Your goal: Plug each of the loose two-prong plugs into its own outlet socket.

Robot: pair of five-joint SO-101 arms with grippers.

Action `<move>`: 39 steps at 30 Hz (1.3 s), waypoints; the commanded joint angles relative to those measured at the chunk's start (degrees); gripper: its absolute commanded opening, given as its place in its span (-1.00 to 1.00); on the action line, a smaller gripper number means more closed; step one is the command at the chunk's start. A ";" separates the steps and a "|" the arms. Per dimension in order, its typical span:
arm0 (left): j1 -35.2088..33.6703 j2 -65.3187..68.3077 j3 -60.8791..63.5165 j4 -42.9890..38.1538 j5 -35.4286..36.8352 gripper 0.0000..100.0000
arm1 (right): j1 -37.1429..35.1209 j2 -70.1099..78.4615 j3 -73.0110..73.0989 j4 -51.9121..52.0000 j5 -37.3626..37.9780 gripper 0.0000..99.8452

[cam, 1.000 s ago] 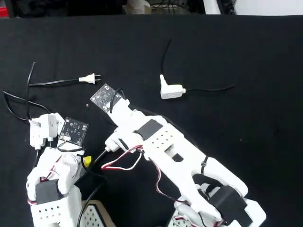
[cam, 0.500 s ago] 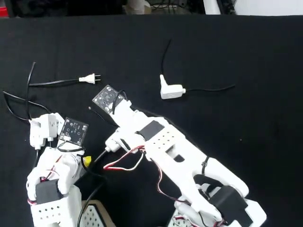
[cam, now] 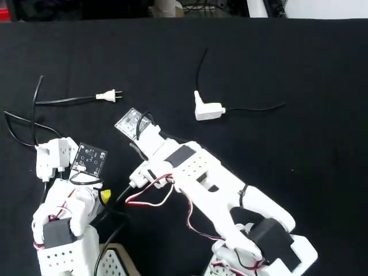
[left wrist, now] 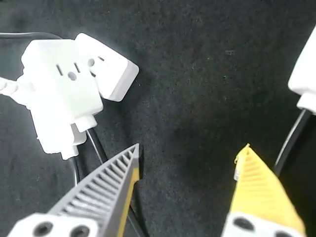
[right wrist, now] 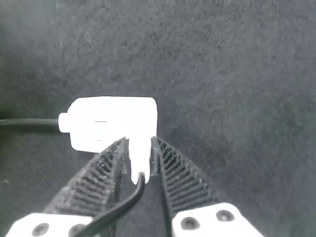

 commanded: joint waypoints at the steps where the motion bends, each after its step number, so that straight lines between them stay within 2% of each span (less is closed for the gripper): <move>1: 0.04 -0.18 -0.31 0.44 -0.35 -0.40 | 1.58 0.31 -1.27 -0.62 0.53 -0.98; 6: 0.13 -0.18 -0.31 0.44 -0.35 -0.40 | 1.58 5.23 -3.56 -2.64 0.26 -0.90; 12: 3.30 -0.18 -0.22 0.26 -0.26 -0.39 | 1.76 5.67 -9.80 3.87 -0.53 -0.35; 14: 4.18 -0.18 -0.22 0.18 -0.09 -0.39 | 1.85 5.67 -11.74 7.21 -0.62 -0.27; 22: 5.32 0.53 -2.68 -2.99 3.87 -0.39 | 1.93 -4.53 -20.35 34.46 -0.26 -0.43; 25: 11.03 1.05 -4.53 -1.05 5.36 -0.39 | 3.52 -9.01 -20.53 42.64 -0.18 -0.59; 27: 14.99 3.34 -5.67 -1.49 7.74 -0.39 | 7.82 -11.38 -20.44 44.66 -0.26 -0.77; 29: 17.19 7.74 -7.43 -3.43 8.79 -0.39 | 15.74 -12.18 -20.44 44.31 -0.62 -0.98; 31: 17.89 13.98 -10.15 -5.98 9.49 -0.39 | 25.23 -11.47 -19.82 42.73 -0.62 -0.93; 34: 19.74 26.90 -15.78 -9.93 9.93 -0.39 | 36.84 -9.19 -16.31 37.19 -0.62 -0.98; 36: 22.46 36.84 -19.74 -12.13 10.73 -0.39 | 41.58 -7.60 -13.14 33.05 -0.62 -0.97; 39: 27.30 52.04 -25.63 -16.79 15.12 -0.39 | 45.01 -5.41 -8.48 26.02 -0.62 -0.97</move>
